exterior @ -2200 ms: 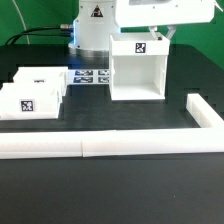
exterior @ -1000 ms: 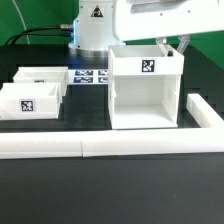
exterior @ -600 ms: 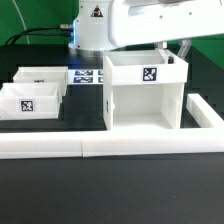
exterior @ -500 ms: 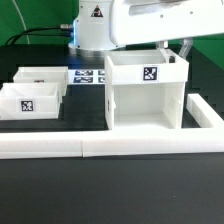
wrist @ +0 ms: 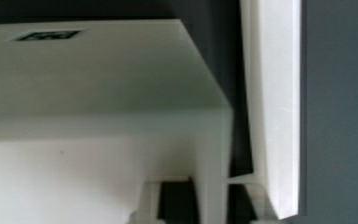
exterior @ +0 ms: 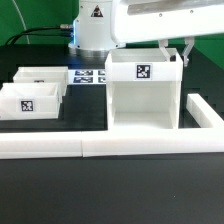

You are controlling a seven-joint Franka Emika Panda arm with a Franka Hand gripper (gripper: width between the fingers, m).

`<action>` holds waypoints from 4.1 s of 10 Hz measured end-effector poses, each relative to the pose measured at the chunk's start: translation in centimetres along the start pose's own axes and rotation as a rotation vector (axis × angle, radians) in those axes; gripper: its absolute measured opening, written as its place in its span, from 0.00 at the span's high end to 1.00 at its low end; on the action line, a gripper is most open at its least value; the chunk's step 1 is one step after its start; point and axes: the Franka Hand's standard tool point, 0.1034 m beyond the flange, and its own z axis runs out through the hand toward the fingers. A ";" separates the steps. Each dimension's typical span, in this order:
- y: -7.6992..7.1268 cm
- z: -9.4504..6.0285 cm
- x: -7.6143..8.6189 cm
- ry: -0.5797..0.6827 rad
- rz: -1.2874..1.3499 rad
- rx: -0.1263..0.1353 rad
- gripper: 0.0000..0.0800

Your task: Assemble drawer

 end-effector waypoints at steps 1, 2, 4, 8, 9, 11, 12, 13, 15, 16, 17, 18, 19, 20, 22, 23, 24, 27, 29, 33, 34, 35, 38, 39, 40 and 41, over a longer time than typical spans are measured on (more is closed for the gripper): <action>-0.1 0.0 0.2 0.000 0.138 0.005 0.95; -0.2 -0.1 0.8 -0.002 0.235 0.009 0.95; 0.0 -0.2 2.0 -0.005 0.382 0.013 0.95; -0.5 -0.3 2.1 -0.003 0.589 0.027 0.95; -0.6 -0.4 2.0 -0.005 0.646 0.028 0.95; -0.8 -0.2 1.2 -0.034 0.930 0.012 0.95; -0.7 0.1 1.0 -0.047 1.036 0.009 0.95; -0.6 0.2 1.1 -0.049 1.150 0.011 0.95; -0.8 0.2 1.1 -0.051 1.231 0.018 0.95; -1.0 0.2 1.0 -0.059 1.286 0.023 0.95; -0.9 0.2 1.0 -0.059 1.266 0.024 0.95; -0.9 0.2 1.1 -0.061 1.275 0.026 0.95; -0.9 0.4 1.0 -0.068 1.296 0.029 0.95; -0.9 0.7 1.5 -0.071 1.305 0.031 0.95; -1.2 0.9 3.0 -0.081 1.319 0.035 0.95; -1.4 0.9 4.1 -0.086 1.329 0.037 0.95; -1.6 1.0 5.1 -0.083 1.342 0.045 0.95; -2.0 1.2 7.1 -0.099 1.353 0.039 0.95; -2.0 1.4 7.3 -0.118 1.364 0.022 0.95; -2.1 1.4 7.4 -0.115 1.355 0.026 0.66; -2.2 1.3 7.4 -0.112 1.354 0.028 0.49; -2.2 1.3 7.4 -0.111 1.352 0.029 0.49; -2.3 1.3 7.5 -0.110 1.345 0.031 0.21; -2.3 1.3 7.5 -0.110 1.340 0.031 0.19; -2.4 1.2 7.4 -0.110 1.324 0.032 0.19; -2.3 0.7 7.0 -0.111 1.214 0.040 0.19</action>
Offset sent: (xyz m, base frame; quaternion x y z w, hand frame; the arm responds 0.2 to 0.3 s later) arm 0.0213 -0.0126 -0.0081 -0.0123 -0.0569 0.2742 0.9599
